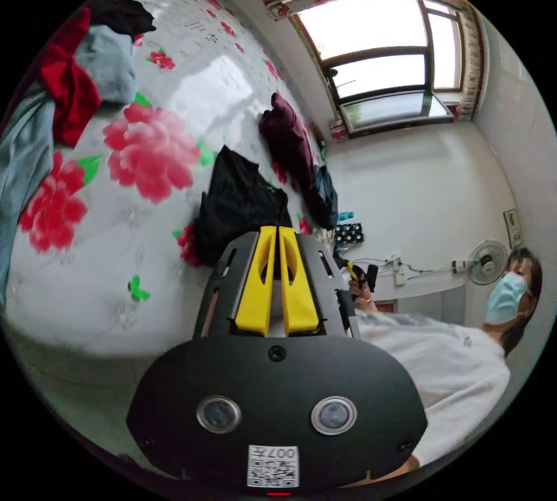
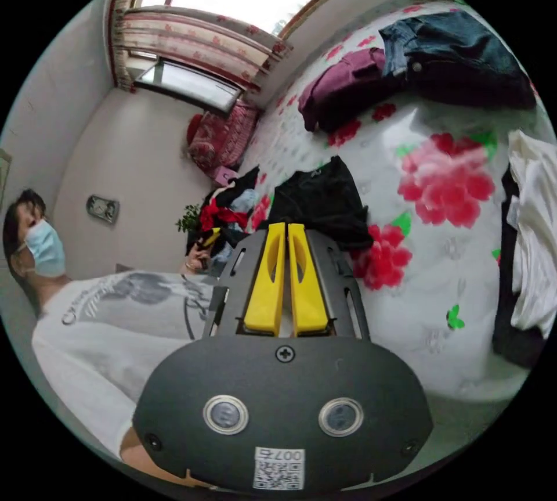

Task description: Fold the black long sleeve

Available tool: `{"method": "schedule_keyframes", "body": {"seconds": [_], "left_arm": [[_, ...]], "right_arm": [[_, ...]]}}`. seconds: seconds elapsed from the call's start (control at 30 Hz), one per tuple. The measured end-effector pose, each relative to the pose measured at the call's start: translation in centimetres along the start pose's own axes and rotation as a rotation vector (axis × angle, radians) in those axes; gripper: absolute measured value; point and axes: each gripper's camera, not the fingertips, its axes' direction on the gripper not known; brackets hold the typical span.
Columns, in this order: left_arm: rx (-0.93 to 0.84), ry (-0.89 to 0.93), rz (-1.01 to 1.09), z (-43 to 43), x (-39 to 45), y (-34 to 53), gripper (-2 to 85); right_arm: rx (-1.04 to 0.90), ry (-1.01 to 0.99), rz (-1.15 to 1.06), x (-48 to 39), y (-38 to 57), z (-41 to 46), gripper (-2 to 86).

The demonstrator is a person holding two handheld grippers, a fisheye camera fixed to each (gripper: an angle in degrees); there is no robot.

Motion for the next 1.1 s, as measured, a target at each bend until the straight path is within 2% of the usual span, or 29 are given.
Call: {"method": "schedule_keyframes", "body": {"seconds": [0.13, 0.27, 0.33, 0.53, 0.73, 0.83, 1.0, 1.1], "left_arm": [[0.039, -0.049, -0.059, 2.7, -0.5, -11.2, -0.4], [0.140, -0.071, -0.130, 5.5, -1.9, -17.4, 3.4], [0.174, -0.125, -0.150, 6.8, -3.0, -18.9, 5.1], [0.042, -0.294, -0.074, 9.9, -5.6, -15.5, 7.8], [0.030, -0.313, -0.079, 10.5, -7.4, -11.0, 9.5], [-0.027, -0.318, -0.100, 12.4, -8.7, -11.8, 9.6], [-0.049, -0.334, -0.148, 14.3, -11.0, -13.4, 8.4], [-0.043, -0.324, -0.165, 13.9, -11.6, -13.7, 8.1]], "right_arm": [[0.063, 0.006, -0.055, -0.6, -11.5, 0.4, 0.2], [0.143, 0.216, 0.006, 1.1, -20.0, 4.3, 2.3], [0.126, 0.295, 0.046, 3.0, -21.2, 6.5, 3.7], [0.108, 0.280, 0.271, 12.2, -13.8, 10.6, 7.8], [0.146, 0.154, 0.517, 18.9, -5.9, 13.2, 9.1], [0.189, 0.136, 0.525, 19.2, -6.5, 14.4, 8.4], [0.134, 0.120, 0.512, 18.3, -11.3, 17.8, 5.6], [0.118, 0.166, 0.284, 11.5, -16.4, 19.4, 4.1]]}}
